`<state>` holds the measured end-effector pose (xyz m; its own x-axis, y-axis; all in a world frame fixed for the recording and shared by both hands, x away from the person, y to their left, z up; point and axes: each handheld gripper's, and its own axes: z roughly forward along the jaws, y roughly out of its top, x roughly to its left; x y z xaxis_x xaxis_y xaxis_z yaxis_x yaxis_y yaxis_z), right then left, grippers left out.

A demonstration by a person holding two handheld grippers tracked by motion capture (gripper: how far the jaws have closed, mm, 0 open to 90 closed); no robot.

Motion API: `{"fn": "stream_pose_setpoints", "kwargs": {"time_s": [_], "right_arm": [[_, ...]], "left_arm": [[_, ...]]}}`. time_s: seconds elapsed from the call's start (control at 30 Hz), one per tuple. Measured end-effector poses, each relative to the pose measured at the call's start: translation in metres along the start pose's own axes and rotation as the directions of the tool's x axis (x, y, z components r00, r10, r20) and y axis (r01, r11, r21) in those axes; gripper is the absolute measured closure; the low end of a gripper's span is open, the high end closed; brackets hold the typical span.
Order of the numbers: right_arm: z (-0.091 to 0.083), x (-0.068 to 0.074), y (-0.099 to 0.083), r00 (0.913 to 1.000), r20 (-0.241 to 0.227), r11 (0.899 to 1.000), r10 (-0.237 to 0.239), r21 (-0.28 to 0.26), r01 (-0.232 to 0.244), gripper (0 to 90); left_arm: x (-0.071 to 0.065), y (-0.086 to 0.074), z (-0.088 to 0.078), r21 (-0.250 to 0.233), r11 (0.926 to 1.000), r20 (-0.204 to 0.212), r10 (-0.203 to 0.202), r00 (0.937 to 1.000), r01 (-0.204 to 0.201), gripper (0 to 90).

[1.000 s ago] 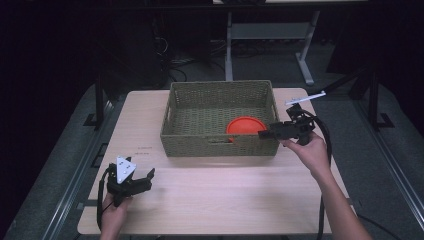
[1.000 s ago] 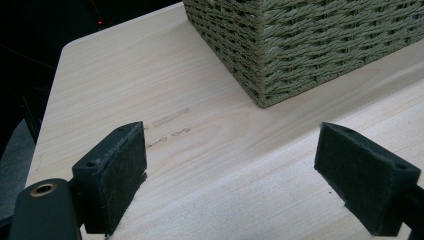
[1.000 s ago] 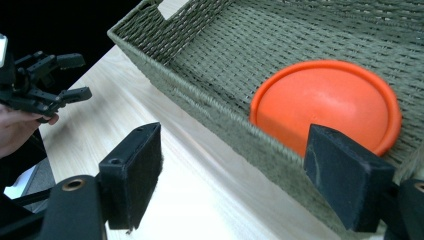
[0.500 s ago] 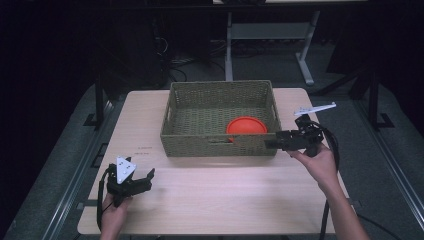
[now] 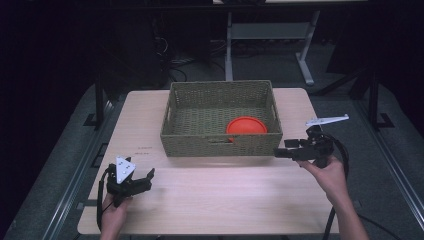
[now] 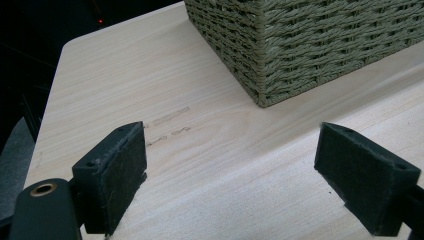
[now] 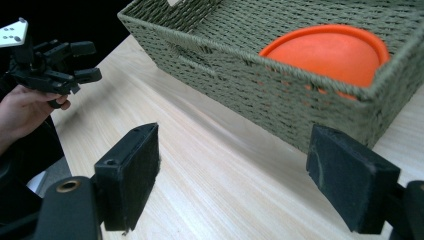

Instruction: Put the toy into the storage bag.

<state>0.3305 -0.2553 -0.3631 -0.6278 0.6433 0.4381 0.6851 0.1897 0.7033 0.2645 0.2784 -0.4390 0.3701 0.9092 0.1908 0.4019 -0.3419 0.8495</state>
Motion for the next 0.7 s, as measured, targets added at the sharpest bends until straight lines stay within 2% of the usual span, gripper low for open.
{"fn": "stream_pose_setpoints", "kwargs": {"time_s": [0.13, 0.3, 0.7], "right_arm": [[-0.001, -0.006, -0.015, 0.9998, -0.018, 1.0, 0.013, -0.005, -0.013, 20.4], [0.0, -0.01, -0.026, 0.9996, -0.017, 1.0, 0.022, 0.001, -0.022, 20.4], [-0.001, -0.011, -0.045, 0.9995, -0.016, 1.0, 0.025, 0.015, -0.025, 20.0]], "left_arm": [[-0.001, 0.0, 0.0, 0.0, 1.0, 0.001, 0.006, 1.0, -0.006, 12.8], [-0.001, 0.0, 0.0, 0.001, 1.0, 0.002, 0.005, 1.0, -0.005, 12.8], [-0.002, 0.0, 0.0, 0.001, 1.0, 0.004, 0.009, 0.9999, -0.009, 12.8]]}}
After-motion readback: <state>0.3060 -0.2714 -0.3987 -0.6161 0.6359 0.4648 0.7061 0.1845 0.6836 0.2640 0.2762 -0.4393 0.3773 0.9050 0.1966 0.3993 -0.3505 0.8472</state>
